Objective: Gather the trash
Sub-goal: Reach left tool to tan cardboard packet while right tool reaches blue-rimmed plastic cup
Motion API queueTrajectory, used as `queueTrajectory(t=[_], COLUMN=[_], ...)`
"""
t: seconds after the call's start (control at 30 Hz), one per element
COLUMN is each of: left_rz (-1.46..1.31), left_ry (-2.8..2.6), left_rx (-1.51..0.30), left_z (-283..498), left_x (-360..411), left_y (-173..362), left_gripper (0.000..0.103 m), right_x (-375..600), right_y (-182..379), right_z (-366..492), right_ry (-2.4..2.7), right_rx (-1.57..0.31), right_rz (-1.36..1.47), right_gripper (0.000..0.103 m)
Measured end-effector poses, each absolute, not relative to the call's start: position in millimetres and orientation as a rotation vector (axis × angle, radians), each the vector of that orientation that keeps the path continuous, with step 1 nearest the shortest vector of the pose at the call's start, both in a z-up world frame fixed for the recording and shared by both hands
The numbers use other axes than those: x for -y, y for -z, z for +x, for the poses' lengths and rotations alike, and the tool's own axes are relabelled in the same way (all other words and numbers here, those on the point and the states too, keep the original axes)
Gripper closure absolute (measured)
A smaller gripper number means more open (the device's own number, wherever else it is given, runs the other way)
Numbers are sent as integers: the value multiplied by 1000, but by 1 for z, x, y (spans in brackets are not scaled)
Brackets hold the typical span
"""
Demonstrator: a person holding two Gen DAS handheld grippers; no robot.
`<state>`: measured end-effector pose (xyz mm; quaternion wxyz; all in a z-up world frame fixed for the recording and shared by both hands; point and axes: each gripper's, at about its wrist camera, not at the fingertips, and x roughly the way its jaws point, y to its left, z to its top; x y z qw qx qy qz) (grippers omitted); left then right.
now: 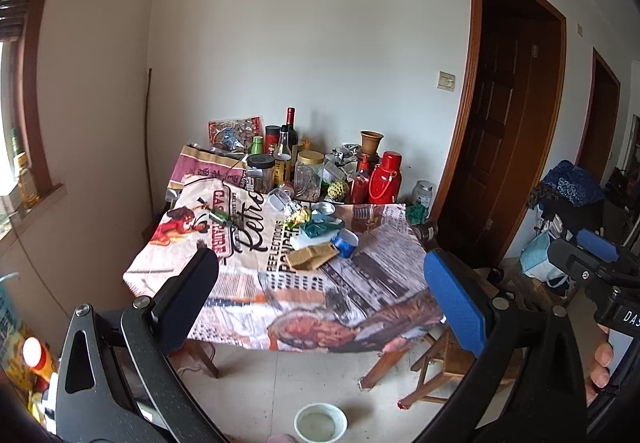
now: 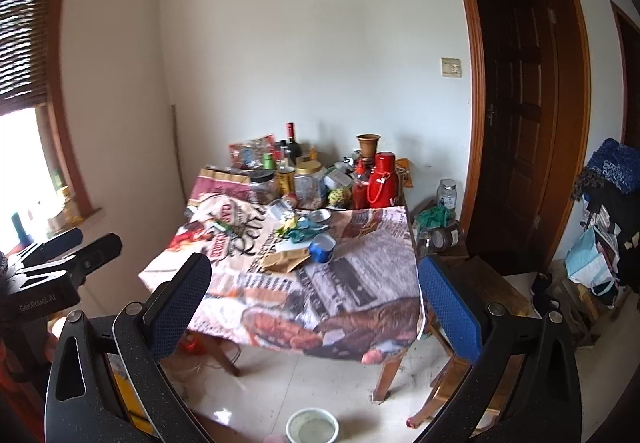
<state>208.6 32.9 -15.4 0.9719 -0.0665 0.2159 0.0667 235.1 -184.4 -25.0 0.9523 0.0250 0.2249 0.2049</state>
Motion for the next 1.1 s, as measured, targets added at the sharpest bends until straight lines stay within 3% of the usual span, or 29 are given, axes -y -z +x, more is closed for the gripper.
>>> queueTrajectory(t=[0.43, 0.5, 0.77, 1.1], left_rz=[-94, -93, -101, -186], left_ry=[-42, -26, -24, -55], left_rx=[-568, -612, -810, -1065], left_z=[375, 397, 475, 547], left_x=[-123, -129, -142, -135], left_y=[38, 53, 129, 221], left_gripper=[0, 0, 18, 19], right_x=[106, 98, 78, 64], right_y=[39, 49, 101, 177], right_z=[362, 382, 446, 547], right_ry=[-287, -277, -292, -421], right_rx=[-584, -628, -803, -1072], right_rz=[103, 101, 84, 126], right_gripper=[0, 0, 0, 1])
